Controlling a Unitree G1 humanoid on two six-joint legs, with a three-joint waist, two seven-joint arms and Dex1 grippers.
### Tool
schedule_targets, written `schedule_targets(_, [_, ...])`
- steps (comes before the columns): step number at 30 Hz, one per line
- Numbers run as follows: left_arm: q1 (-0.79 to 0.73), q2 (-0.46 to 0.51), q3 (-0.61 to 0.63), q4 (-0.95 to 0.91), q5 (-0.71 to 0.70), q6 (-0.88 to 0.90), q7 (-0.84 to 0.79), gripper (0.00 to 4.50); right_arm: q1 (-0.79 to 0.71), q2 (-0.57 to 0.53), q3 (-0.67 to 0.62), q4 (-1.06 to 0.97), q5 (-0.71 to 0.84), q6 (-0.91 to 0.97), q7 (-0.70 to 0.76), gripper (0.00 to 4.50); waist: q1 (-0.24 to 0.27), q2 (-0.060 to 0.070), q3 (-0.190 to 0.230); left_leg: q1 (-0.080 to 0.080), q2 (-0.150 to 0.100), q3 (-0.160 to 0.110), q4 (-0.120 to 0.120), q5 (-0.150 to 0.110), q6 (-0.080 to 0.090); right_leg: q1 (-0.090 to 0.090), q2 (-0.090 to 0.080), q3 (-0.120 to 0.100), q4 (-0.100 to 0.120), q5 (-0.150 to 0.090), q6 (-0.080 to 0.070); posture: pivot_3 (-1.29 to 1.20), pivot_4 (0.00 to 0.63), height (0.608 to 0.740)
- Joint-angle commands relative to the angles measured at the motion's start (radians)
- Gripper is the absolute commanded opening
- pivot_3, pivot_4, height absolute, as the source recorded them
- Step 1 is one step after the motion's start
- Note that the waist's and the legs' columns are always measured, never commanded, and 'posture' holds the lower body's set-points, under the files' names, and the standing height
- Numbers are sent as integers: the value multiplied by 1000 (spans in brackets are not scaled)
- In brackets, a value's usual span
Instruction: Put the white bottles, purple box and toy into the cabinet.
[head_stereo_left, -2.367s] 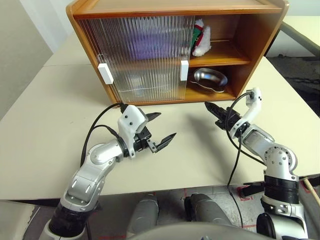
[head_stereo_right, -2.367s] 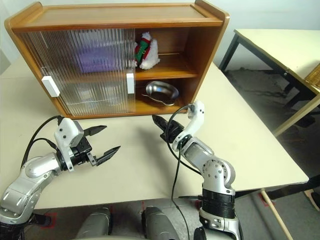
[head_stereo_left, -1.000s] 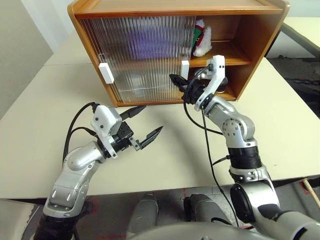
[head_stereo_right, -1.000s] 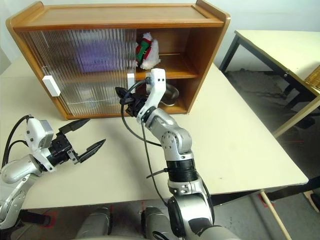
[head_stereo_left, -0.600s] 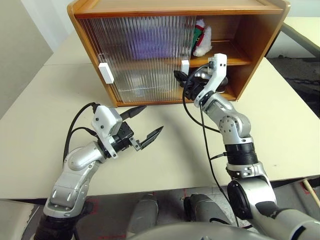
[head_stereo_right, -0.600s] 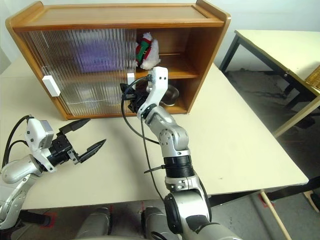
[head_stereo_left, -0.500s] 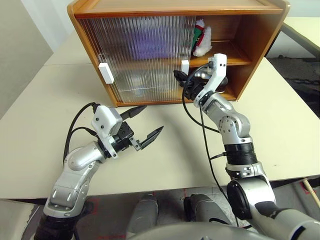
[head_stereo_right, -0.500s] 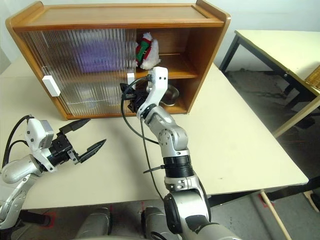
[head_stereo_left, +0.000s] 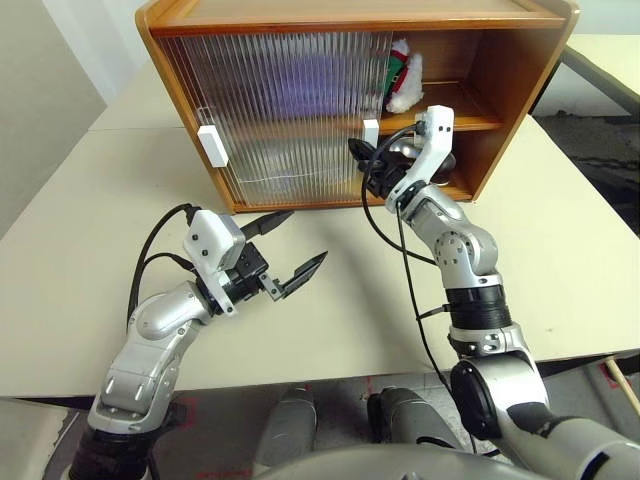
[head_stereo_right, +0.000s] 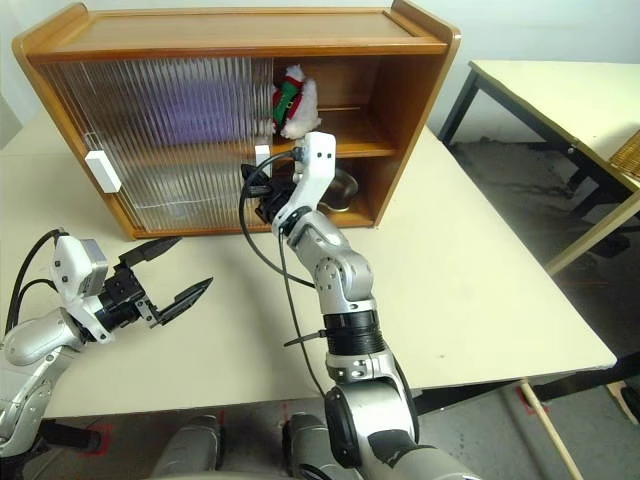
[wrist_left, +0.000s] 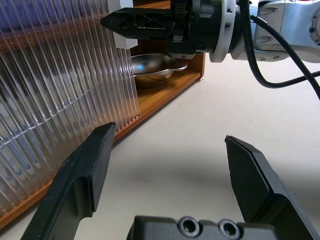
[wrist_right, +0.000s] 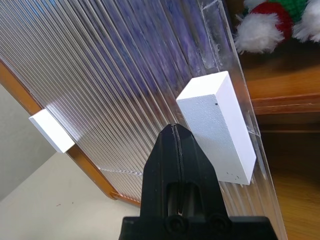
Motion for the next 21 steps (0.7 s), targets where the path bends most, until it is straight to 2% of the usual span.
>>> schedule_targets(1, [3, -5, -11, 7, -3, -9, -3, 4500, 6, 4, -8, -24, -5, -1, -9, 37, 0, 0, 0, 0, 0, 0, 0, 0, 0, 0, 0, 0, 0, 0, 0, 66, 53, 740])
schedule_targets(11, [37, -69, 36, -17, -83, -64, 7, 4500, 26, 2, 2, -55, -6, 14, -12, 37, -1, 0, 0, 0, 0, 0, 0, 0, 0, 0, 0, 0, 0, 0, 0, 49, 59, 740])
schedule_targets(21, [25, -58, 48, -11, -92, -89, 7, 4500, 18, -4, -15, -31, -39, -26, -42, 37, -1, 0, 0, 0, 0, 1, 1, 1, 1, 0, 0, 0, 0, 0, 0, 48, 54, 740])
